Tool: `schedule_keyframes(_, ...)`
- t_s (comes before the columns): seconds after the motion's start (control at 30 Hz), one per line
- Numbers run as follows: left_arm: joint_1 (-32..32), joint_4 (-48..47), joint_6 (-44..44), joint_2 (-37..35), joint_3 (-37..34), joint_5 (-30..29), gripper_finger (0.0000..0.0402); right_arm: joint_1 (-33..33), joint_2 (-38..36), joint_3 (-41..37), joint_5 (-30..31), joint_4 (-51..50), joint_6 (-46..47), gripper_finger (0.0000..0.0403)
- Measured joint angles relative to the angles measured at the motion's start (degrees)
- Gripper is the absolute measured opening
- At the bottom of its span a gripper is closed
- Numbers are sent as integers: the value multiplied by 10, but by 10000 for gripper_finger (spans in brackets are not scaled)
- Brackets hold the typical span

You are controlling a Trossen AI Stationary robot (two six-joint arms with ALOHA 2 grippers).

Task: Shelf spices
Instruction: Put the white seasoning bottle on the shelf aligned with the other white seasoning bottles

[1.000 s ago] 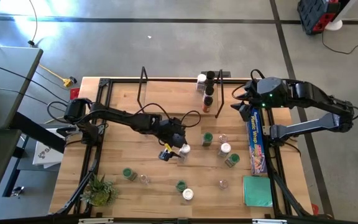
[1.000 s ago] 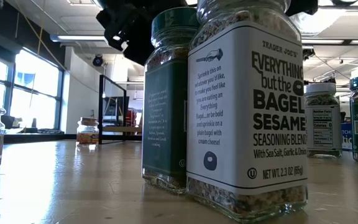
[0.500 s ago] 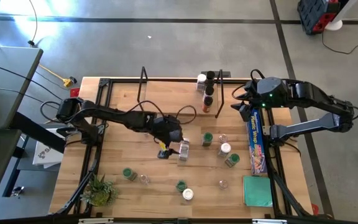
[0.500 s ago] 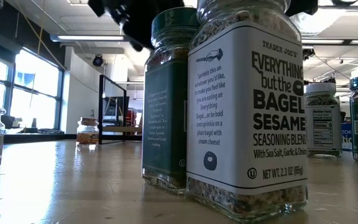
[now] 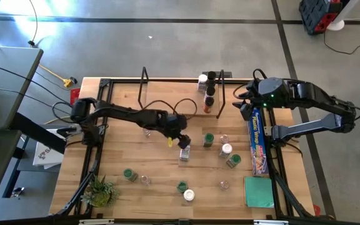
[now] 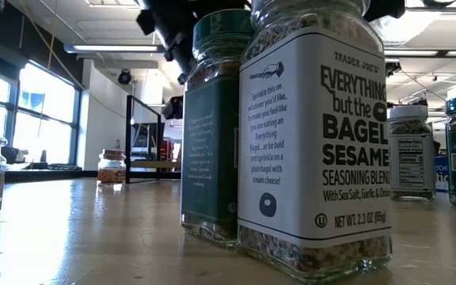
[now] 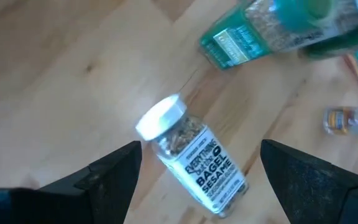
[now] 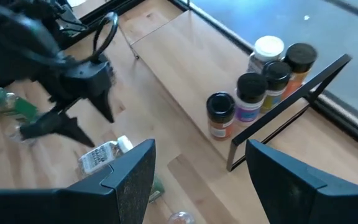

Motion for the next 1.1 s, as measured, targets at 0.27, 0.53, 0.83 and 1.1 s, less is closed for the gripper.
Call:
schedule_keyframes(0.27,-7,-153,-64,119,135,-17,323,0,1,0,46,1,-35,243)
schedule_keyframes(0.53,8,-136,-98,157,155,-11,323,0,1,0,50,1,-31,243)
schedule_keyframes(0.83,25,-157,-89,160,153,-18,323,0,1,0,51,5,-25,243)
schedule_keyframes(1.1,20,-254,83,75,153,-56,323,0,1,0,52,4,-29,243)
